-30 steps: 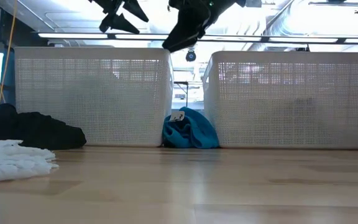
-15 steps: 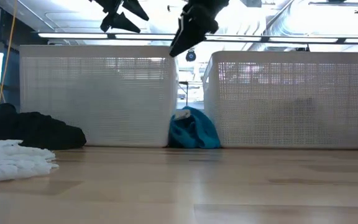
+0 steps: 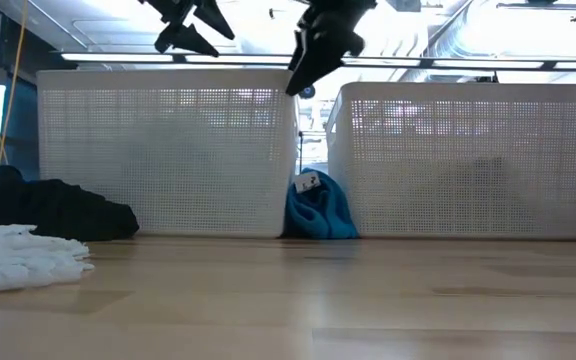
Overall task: Sort clothes
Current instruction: Put the blue underwear into the left white bin
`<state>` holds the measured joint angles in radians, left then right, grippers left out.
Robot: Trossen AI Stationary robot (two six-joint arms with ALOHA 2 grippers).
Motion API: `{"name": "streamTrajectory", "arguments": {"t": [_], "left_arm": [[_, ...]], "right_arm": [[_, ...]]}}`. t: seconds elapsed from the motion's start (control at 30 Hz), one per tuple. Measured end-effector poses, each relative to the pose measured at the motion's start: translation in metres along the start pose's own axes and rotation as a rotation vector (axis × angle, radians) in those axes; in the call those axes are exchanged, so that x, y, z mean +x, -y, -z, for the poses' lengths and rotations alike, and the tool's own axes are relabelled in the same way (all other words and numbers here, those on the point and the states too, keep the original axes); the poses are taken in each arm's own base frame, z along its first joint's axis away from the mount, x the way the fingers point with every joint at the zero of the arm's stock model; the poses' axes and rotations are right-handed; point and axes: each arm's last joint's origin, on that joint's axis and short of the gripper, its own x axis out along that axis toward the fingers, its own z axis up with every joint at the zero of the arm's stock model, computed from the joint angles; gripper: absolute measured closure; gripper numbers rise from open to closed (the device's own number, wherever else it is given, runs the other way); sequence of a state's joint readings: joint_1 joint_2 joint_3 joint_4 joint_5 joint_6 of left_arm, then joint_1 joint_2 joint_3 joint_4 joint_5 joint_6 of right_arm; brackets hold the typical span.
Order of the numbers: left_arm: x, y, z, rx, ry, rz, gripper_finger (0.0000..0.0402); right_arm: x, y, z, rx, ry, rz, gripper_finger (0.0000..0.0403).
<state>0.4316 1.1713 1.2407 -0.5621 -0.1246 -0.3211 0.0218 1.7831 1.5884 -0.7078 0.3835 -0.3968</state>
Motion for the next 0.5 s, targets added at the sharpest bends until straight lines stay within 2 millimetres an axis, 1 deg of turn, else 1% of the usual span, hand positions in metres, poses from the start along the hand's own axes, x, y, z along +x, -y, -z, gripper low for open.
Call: {"name": "streamTrajectory", "arguments": {"t": [0.13, 0.27, 0.33, 0.4, 0.47, 0.5], "left_arm": [[-0.009, -0.001, -0.001, -0.001, 0.019, 0.007, 0.0163], [-0.024, -0.003, -0.005, 0.000, 0.065, 0.012, 0.0163], [-0.032, -0.004, -0.006, -0.004, 0.094, 0.008, 0.0163], [-0.040, -0.005, -0.007, -0.008, 0.118, 0.002, 0.0163], [-0.048, -0.006, -0.008, -0.012, 0.141, -0.005, 0.0163], [-0.051, -0.006, -0.008, -0.013, 0.152, -0.008, 0.0163]], "right_arm": [[0.027, 0.010, -0.001, -0.060, 0.019, 0.038, 0.0141], [0.052, 0.016, -0.014, -0.142, 0.146, 0.123, 0.0150], [0.061, 0.018, -0.020, -0.178, 0.201, 0.176, 0.0151], [0.060, 0.019, -0.023, -0.216, 0.200, 0.232, 0.0151], [0.048, 0.021, -0.033, -0.220, 0.180, 0.296, 0.0151], [0.040, 0.022, -0.036, -0.214, 0.177, 0.296, 0.0151]]}}
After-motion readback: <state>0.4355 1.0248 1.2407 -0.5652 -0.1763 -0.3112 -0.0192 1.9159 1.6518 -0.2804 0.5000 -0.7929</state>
